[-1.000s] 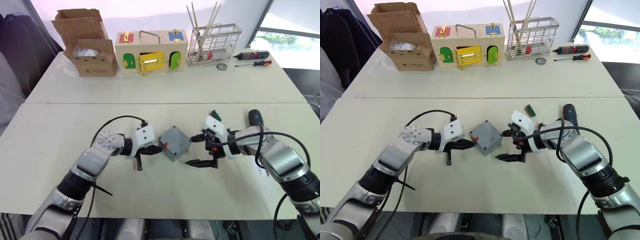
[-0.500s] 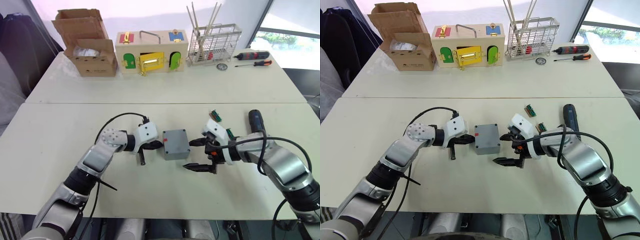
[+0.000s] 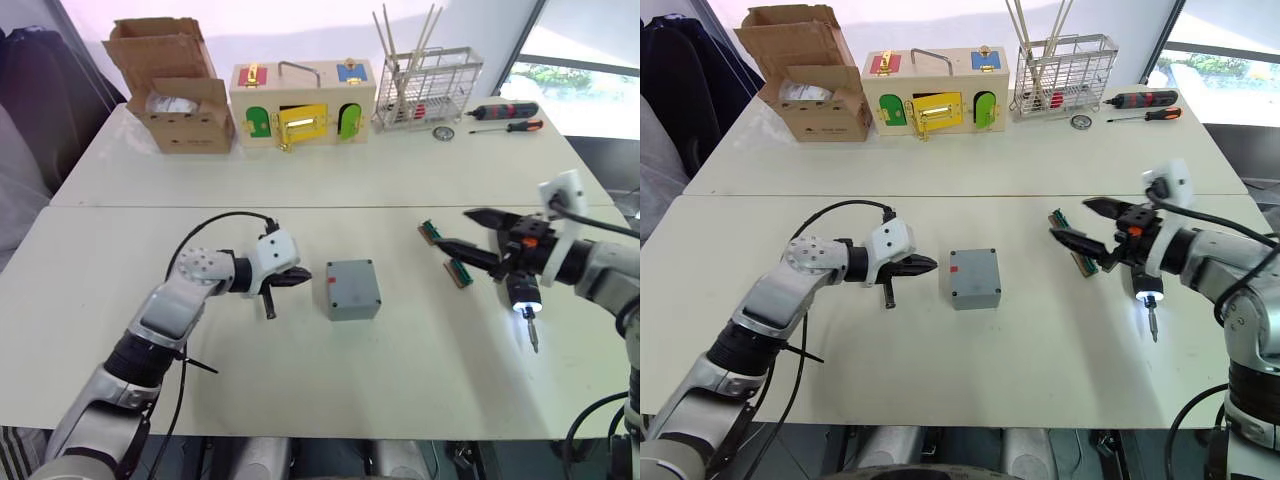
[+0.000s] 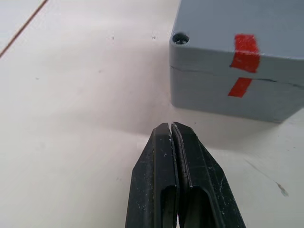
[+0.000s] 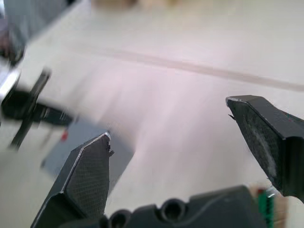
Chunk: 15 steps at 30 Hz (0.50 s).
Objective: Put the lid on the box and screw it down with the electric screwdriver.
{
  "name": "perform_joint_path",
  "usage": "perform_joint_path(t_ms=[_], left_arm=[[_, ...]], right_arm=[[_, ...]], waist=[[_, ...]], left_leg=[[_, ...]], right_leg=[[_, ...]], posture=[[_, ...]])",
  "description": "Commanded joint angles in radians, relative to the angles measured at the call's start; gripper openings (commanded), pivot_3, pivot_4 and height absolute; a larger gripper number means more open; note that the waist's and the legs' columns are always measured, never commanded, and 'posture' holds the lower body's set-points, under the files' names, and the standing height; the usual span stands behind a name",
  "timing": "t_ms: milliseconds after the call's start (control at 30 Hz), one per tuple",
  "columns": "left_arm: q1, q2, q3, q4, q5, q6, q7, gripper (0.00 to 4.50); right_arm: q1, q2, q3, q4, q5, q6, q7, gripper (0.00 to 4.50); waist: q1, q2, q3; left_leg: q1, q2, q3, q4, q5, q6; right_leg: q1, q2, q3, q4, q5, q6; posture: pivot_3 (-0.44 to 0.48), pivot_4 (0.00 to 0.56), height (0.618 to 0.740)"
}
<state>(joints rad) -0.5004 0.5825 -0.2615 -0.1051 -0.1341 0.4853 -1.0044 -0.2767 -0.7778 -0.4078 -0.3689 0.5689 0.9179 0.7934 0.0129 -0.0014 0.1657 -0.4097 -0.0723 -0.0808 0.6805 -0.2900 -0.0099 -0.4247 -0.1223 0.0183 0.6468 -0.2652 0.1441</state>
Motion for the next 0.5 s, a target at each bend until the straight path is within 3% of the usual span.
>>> perform_joint_path(t_ms=[33, 133, 300, 467, 500], left_arm=[[-0.016, 0.006, 0.11, -0.093, -0.136, 0.085, -0.027, 0.0], [-0.028, 0.001, 0.144, -0.186, -0.243, 0.181, -0.043, 0.0], [-0.032, 0.019, 0.11, -0.262, -0.277, 0.224, -0.042, 0.0], [-0.037, 0.008, 0.088, -0.254, -0.277, 0.222, -0.019, 0.0], [-0.036, 0.005, 0.082, -0.252, -0.275, 0.219, -0.013, 0.0]], right_arm=[[0.033, 0.045, -0.017, 0.013, -0.041, -0.095, -0.073, 4.49], [0.113, 0.083, 0.001, 0.069, -0.061, -0.191, -0.05, 4.49], [0.186, 0.099, 0.048, 0.129, -0.127, -0.327, -0.062, 4.49], [0.176, 0.119, 0.082, 0.156, -0.168, -0.375, -0.118, 3.14], [0.171, 0.122, 0.096, 0.164, -0.177, -0.376, -0.127, 3.14]], waist=[[-0.001, 0.0, 0.0], [0.001, 0.0, 0.0], [-0.005, 0.0, 0.0], [-0.009, 0.001, 0.0], [-0.009, 0.001, 0.0]], left_leg=[[0.0, 0.0, 0.001, 0.0, 0.0, 0.0], [0.0, 0.0, 0.0, 0.0, 0.0, 0.0], [0.0, 0.0, 0.002, 0.0, 0.0, 0.0], [0.001, 0.0, 0.002, 0.0, 0.0, 0.0], [0.001, 0.0, 0.001, 0.0, 0.0, 0.0]], right_leg=[[0.0, 0.0, 0.0, 0.0, 0.0, 0.0], [0.0, 0.0, 0.0, 0.0, 0.0, 0.0], [0.001, 0.0, 0.001, 0.0, 0.0, 0.0], [0.0, 0.001, 0.001, 0.001, 0.0, 0.0], [0.0, 0.001, 0.001, 0.001, 0.0, 0.0]], posture=[[0.0, 0.15, 0.73], [0.0, 0.15, 0.73], [0.0, 0.15, 0.73], [0.0, 0.15, 0.73], [0.0, 0.15, 0.73]])
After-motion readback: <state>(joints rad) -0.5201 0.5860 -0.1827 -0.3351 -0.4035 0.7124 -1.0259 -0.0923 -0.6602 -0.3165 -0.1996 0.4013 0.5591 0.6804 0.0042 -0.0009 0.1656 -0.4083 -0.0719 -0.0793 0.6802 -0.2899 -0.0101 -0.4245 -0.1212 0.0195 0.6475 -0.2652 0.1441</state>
